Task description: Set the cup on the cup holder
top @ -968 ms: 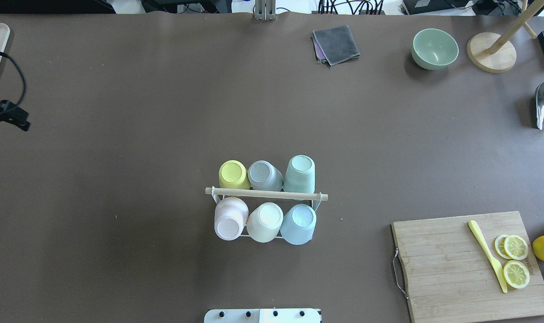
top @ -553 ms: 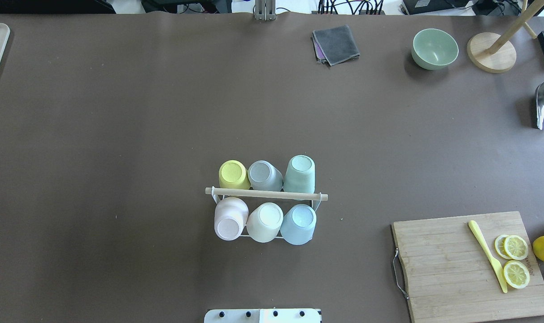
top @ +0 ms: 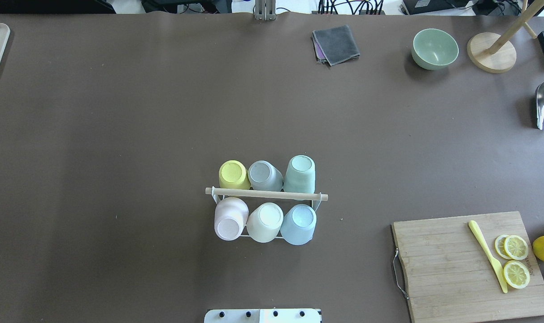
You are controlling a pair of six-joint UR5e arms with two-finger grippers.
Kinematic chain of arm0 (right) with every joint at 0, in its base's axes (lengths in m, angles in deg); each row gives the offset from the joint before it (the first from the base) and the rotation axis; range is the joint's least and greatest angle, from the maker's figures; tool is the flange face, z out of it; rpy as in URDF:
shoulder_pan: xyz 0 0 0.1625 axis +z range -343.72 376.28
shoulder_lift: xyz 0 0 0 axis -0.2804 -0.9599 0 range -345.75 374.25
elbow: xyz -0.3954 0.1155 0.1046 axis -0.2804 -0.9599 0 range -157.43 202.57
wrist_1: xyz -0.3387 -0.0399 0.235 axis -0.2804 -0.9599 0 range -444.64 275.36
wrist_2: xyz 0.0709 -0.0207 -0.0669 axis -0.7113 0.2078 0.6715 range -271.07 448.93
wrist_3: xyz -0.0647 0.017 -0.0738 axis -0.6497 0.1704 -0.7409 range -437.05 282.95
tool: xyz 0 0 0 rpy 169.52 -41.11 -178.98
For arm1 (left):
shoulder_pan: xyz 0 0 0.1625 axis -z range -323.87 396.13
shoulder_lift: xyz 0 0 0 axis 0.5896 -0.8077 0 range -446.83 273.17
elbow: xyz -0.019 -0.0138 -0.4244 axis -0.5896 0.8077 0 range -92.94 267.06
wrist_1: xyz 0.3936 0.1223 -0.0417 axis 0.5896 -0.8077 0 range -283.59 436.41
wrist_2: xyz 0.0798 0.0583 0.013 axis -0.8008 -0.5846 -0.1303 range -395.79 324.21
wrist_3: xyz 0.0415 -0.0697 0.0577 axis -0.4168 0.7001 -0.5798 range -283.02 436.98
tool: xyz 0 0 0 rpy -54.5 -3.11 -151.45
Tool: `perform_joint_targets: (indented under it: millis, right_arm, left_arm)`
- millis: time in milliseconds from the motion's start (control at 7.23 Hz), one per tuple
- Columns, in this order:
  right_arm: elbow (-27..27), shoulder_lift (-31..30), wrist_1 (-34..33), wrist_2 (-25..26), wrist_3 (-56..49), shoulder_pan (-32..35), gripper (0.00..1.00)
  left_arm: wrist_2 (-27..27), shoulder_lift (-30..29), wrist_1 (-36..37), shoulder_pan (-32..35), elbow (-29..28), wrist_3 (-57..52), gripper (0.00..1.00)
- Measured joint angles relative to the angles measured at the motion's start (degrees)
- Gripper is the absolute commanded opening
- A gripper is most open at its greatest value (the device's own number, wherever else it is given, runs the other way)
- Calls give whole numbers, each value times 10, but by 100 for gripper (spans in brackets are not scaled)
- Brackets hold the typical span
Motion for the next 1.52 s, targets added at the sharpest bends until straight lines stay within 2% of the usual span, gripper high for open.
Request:
perform_joint_targets:
  millis: [415,691,829,1521]
  right_arm:
    - [8,4,10,-3,5,-3,100]
    - [24,4,6,-7,51,-15,100]
    - [35,5,5,-6,68,-26,100]
    - [80,3,4,-2,174,-67,100]
  left_arm:
    - [-1,39,15,12,73,-1,98]
    - [-1,84,16,26,136,0,98]
    - [-2,95,15,30,149,0,98]
    - [-6,95,15,32,130,4,98]
